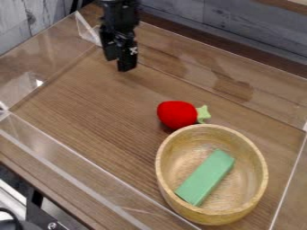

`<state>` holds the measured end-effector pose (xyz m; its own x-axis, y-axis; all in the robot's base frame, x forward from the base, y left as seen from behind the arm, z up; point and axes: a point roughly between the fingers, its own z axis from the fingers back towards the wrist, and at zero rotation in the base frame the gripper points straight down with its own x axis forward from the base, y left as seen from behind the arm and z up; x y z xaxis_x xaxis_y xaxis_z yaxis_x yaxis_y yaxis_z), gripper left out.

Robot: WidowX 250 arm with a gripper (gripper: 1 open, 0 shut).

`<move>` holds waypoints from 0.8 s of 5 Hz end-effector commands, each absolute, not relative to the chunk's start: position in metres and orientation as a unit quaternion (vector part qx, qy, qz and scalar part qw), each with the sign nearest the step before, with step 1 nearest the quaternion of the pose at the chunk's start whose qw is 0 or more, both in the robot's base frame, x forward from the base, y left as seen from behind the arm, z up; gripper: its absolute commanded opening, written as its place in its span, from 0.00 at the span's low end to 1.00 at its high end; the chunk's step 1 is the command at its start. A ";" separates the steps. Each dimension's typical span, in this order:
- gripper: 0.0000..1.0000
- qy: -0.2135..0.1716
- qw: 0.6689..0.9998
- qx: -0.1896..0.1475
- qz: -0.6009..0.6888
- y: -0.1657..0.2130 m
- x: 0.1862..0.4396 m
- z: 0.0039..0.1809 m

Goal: Move the red object to the right side of the table

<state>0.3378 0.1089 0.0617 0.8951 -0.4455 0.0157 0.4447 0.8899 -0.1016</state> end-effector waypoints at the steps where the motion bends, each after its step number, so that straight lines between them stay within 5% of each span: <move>1: 1.00 -0.031 0.958 -0.033 -0.283 0.088 0.340 0.088; 4: 1.00 -0.025 0.914 -0.038 -0.403 0.036 0.331 0.079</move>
<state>0.3255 0.0363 0.0552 0.6834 -0.7294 0.0322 0.7275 0.6766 -0.1136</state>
